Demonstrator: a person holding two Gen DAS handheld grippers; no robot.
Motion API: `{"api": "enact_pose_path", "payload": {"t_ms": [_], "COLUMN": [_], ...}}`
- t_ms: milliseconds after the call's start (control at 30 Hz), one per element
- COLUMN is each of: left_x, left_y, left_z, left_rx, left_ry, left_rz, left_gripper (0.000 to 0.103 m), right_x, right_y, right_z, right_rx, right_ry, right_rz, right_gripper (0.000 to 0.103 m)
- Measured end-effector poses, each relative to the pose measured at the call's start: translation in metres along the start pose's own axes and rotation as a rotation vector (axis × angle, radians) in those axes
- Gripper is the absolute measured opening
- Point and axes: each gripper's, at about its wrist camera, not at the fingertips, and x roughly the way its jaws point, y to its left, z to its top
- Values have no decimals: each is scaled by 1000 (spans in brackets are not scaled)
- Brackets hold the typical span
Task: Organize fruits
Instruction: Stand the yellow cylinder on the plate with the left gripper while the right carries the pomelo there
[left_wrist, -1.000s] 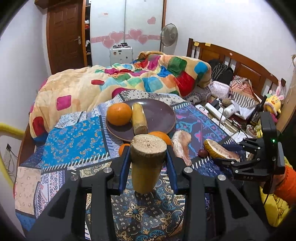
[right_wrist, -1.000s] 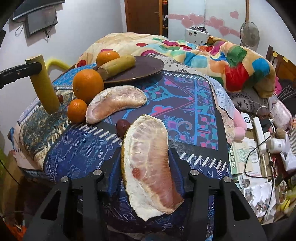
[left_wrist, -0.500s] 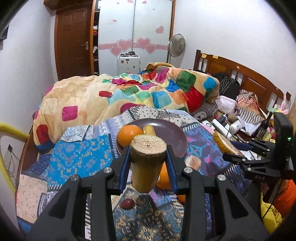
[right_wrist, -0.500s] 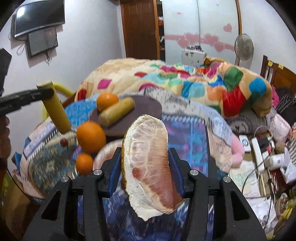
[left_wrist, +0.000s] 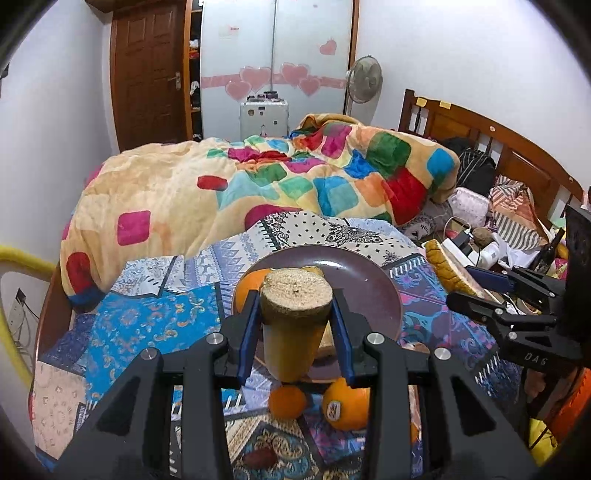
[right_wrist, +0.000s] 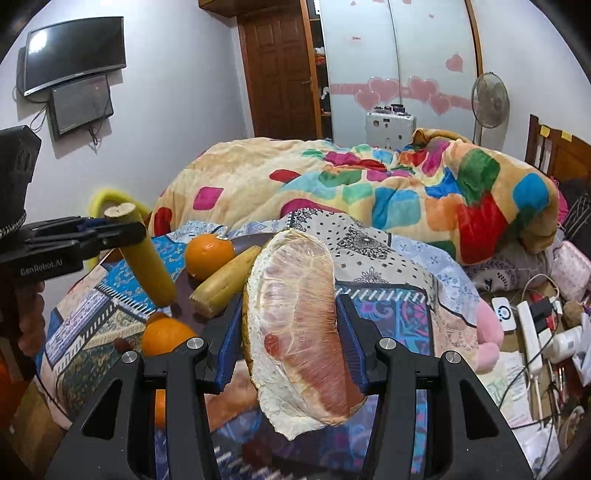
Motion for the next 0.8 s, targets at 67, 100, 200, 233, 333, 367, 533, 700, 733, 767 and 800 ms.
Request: {"api": "enact_pose_path", "payload": {"t_ms": [67,100,200,233,333,367,533,700,733,767,800], "left_x": [11,15,27,30,43,48,61,77,79,81,82], "left_y": [-1,-2,-4,-4,-6,-8,-10,-11,-11,-11,-13], "left_z": [3,4,7,6,9,10,18,25,26,26,27], "left_rx": [1,2,4,4,7,12,14,15,17,20,24], "left_ry": [14,20,36,41,63,70,81,93,96,100,99], "left_rz": [4,5,5,3,7,7,8,19,20,15,16], "left_gripper": [36,36,36,36,36,36,36,36,36,36,36], "right_x": [8,12,25,30,43,48,69,86,89,93,95], "right_y": [1,1,2,3,4,4,5,6,5,4,5], "right_z": [3,4,8,9,13,15,21,25,25,26,26], "right_rx": [-5,-8,-24,-29,-32,-36,-40,-56,-51,-48,-50], "right_ry": [9,13,26,34,59,66,101,132,142,152,155], "right_rz": [2,1,-3,-3,9,8,16,5,12,19,19], "right_gripper": [45,45,45,45,45,45,45,45,46,46,46]}}
